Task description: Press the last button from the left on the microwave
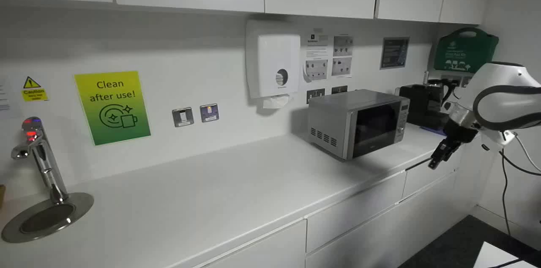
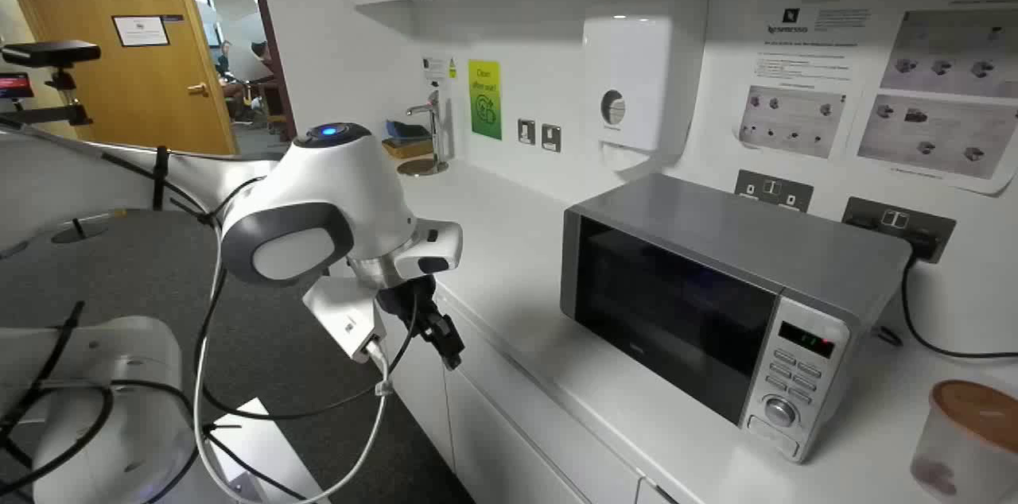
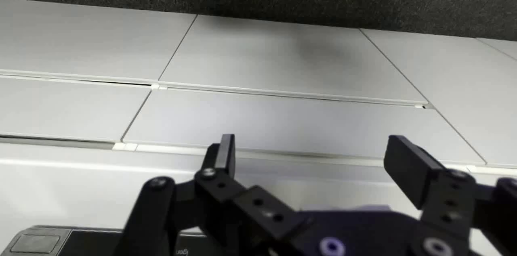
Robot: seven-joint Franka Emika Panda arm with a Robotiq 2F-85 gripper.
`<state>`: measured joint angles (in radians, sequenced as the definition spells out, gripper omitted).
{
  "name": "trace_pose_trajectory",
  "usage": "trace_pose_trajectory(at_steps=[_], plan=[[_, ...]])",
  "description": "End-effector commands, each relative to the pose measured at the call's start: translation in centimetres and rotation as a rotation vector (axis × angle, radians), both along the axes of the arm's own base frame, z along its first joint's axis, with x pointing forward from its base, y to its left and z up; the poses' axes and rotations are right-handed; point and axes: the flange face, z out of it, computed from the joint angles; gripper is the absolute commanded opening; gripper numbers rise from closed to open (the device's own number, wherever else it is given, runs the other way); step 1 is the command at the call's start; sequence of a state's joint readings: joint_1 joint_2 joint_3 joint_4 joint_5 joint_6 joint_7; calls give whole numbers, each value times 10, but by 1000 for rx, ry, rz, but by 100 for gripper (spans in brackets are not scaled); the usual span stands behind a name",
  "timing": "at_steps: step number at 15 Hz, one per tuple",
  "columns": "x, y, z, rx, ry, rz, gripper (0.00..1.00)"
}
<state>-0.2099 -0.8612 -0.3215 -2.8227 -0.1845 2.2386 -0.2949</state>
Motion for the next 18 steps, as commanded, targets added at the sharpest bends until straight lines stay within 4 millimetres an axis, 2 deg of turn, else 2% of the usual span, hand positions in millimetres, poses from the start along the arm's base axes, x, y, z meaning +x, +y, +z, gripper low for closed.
trace_pose_trajectory(at_steps=[1,12,14,18], plan=[[0,0,0,1,3,0,100],[1,0,-2,3,9,0,100],[7,-10,12,27,-135,-90,100],[21,-31,32,144,-234,-262,100]])
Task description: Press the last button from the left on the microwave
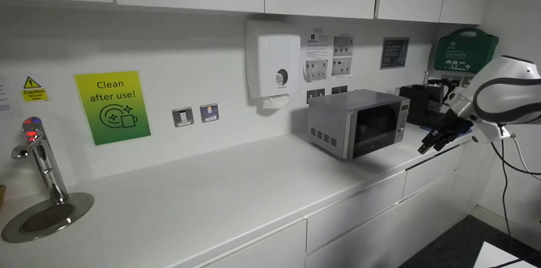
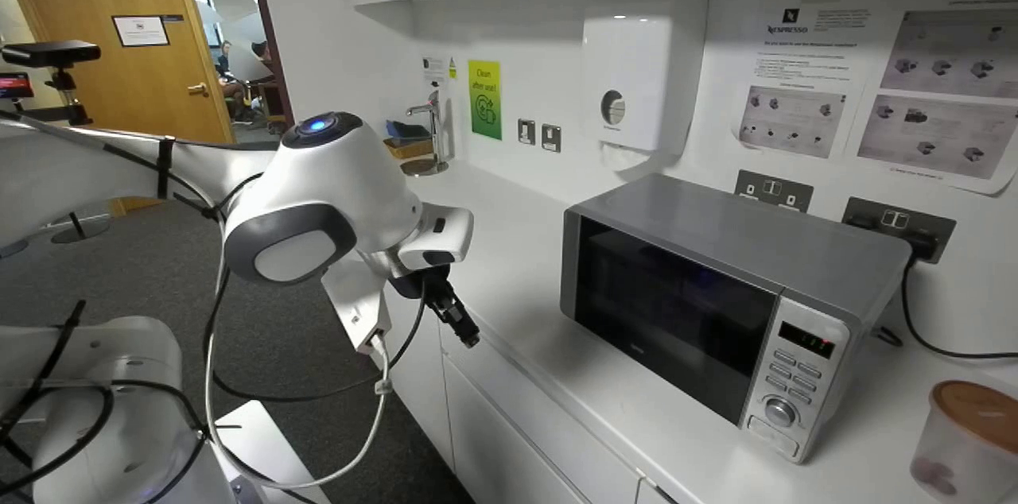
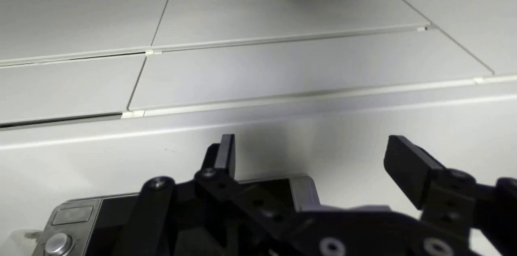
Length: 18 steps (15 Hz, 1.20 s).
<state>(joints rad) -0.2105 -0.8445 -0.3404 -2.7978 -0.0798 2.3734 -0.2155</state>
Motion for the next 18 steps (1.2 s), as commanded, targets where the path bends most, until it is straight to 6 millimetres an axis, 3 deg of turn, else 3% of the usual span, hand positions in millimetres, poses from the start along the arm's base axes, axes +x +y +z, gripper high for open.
trace_pose_trajectory(at_steps=[1,10,12,13,18], plan=[[14,-25,15,103,-92,-152,100],[45,-72,36,291,-346,-550,100],[51,-71,32,365,-344,-640,100],[38,-70,29,314,-326,-565,100],[45,-69,25,355,-314,-619,100]])
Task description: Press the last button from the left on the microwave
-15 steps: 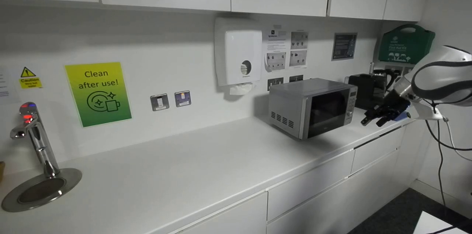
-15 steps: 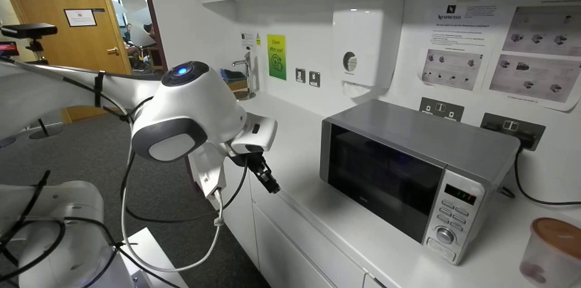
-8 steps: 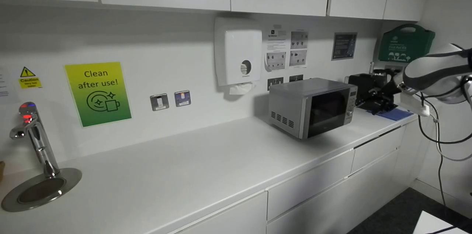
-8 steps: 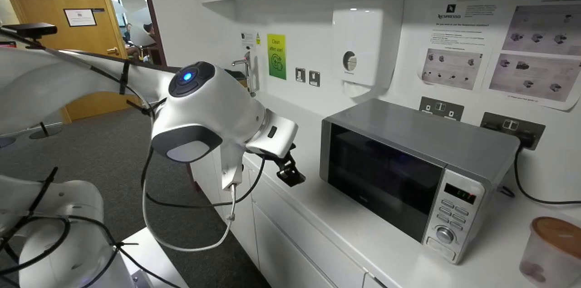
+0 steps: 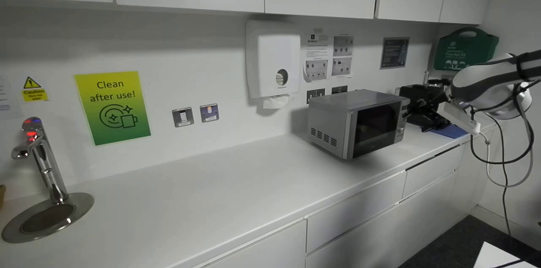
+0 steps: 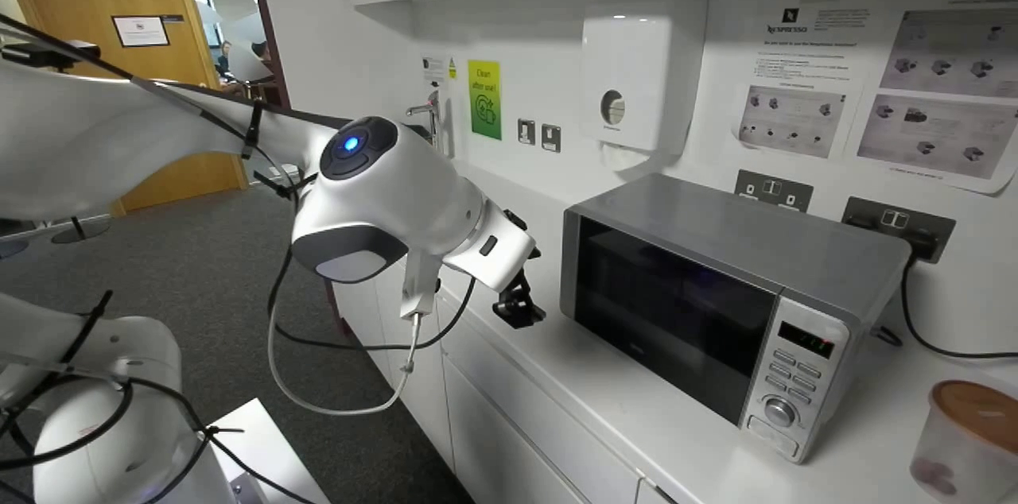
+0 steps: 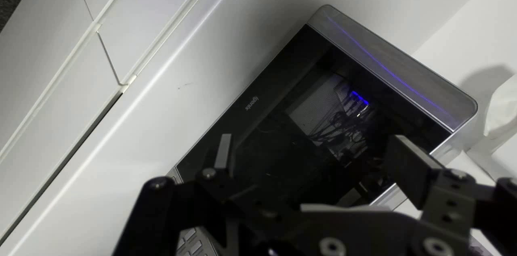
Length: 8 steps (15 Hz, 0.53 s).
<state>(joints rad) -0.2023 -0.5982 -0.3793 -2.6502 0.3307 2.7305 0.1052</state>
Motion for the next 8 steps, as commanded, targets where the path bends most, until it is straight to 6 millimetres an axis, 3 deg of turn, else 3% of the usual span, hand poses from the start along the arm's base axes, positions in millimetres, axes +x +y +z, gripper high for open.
trace_pose_trajectory(at_steps=[1,6,8], plan=[[0,0,1,0,0,-1,100],[0,0,1,0,0,-1,100],[2,-18,10,40,-53,-50,100]])
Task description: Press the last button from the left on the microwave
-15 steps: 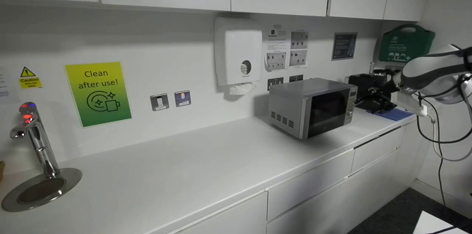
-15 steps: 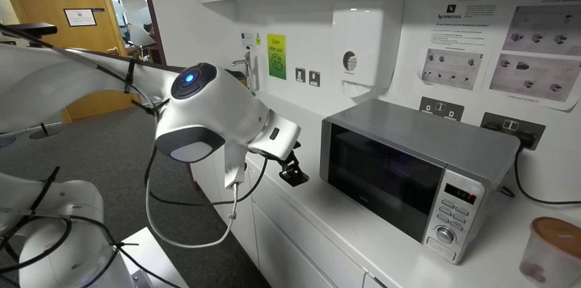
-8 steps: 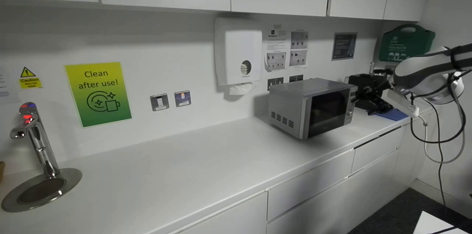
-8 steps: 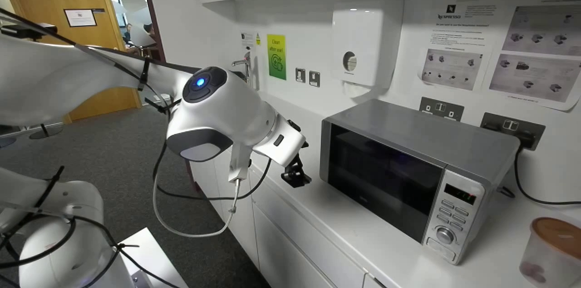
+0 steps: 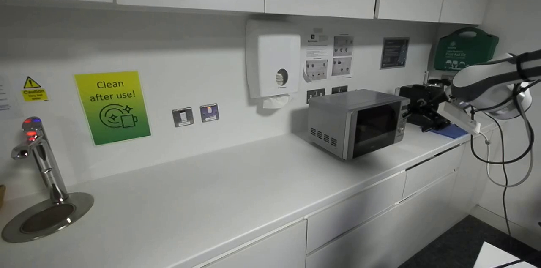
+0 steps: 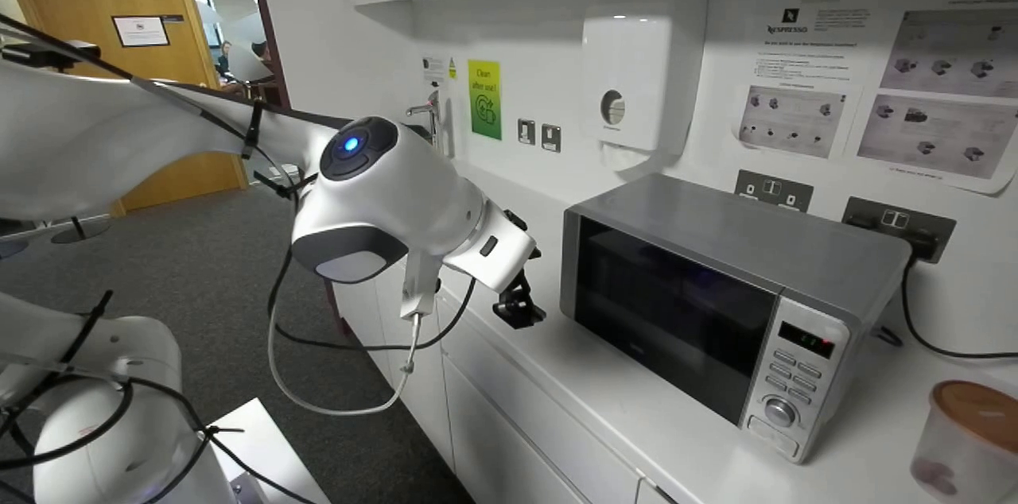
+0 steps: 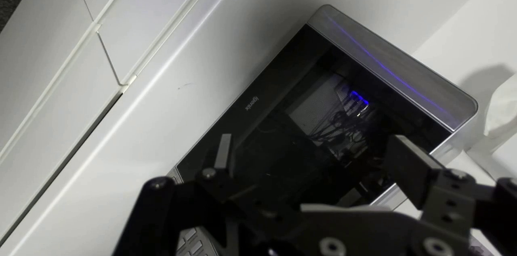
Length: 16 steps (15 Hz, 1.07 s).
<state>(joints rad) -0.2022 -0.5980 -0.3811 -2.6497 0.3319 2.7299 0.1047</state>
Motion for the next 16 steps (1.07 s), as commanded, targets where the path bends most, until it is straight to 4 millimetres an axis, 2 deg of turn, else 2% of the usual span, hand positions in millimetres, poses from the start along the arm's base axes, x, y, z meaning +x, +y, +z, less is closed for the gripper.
trace_pose_trajectory(at_steps=[1,6,8,11,16], plan=[[3,-34,18,86,-95,-110,100],[5,-117,59,220,-237,-316,100],[9,-140,74,257,-324,-396,100],[21,-156,80,302,-453,-510,100],[31,-161,92,293,-632,-642,100]])
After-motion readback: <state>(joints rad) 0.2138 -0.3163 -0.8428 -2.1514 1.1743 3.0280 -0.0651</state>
